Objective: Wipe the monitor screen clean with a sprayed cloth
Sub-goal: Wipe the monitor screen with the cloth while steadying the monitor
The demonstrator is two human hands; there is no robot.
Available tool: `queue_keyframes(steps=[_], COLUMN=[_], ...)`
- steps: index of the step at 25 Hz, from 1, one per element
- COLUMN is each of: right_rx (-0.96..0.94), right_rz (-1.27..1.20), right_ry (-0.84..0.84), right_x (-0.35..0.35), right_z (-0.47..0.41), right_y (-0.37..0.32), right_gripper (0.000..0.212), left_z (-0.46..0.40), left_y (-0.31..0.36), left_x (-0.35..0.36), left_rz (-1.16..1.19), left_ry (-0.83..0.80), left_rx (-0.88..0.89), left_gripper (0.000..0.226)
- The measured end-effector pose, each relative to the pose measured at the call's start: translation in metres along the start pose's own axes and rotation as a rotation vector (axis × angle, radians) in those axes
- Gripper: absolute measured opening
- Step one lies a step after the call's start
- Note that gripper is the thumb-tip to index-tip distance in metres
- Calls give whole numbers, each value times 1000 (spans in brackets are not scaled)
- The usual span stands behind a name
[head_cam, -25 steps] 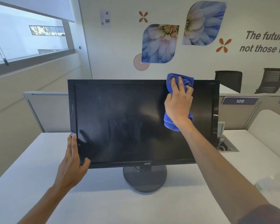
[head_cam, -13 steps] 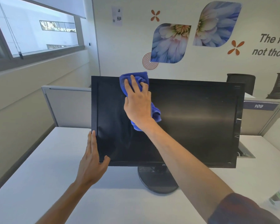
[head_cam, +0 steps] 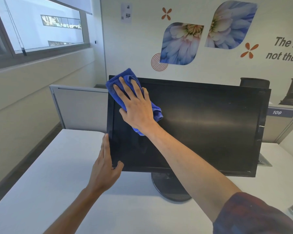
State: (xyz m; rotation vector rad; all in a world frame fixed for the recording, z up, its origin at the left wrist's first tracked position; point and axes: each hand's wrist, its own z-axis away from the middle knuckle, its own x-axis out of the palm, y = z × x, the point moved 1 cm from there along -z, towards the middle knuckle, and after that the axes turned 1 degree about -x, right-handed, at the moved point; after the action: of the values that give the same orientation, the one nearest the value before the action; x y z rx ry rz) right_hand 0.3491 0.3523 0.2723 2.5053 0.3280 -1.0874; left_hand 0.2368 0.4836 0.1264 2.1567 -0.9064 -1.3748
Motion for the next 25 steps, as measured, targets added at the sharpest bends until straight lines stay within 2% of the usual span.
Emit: queue_keyframes(steps=[4, 6, 13, 18, 20, 22, 25], right_rx=[62, 26, -172, -482, -539, -504, -280], right_rz=[-53, -90, -115, -8, 27, 25, -13], right_ry=[22, 10, -82, -224, -237, -198, -72], right_x=[2, 6, 24, 53, 55, 49, 29], right_z=[15, 29, 92, 161, 168, 156, 110], right_y=[16, 20, 1, -11, -6, 0, 8], right_gripper=[73, 73, 66, 63, 64, 61, 62], left_z=[0, 1, 0, 0, 2, 3, 4], left_y=[0, 2, 2, -10, -9, -5, -5], left_x=[-1, -1, -6, -6, -5, -3, -4], left_rz=[22, 39, 64, 50, 52, 59, 83], left_ry=[-7, -15, -18, -28, -36, -29, -21], left_rx=[-19, -34, -97, -66, -59, -77, -92], left_gripper=[101, 101, 101, 97, 96, 93, 97])
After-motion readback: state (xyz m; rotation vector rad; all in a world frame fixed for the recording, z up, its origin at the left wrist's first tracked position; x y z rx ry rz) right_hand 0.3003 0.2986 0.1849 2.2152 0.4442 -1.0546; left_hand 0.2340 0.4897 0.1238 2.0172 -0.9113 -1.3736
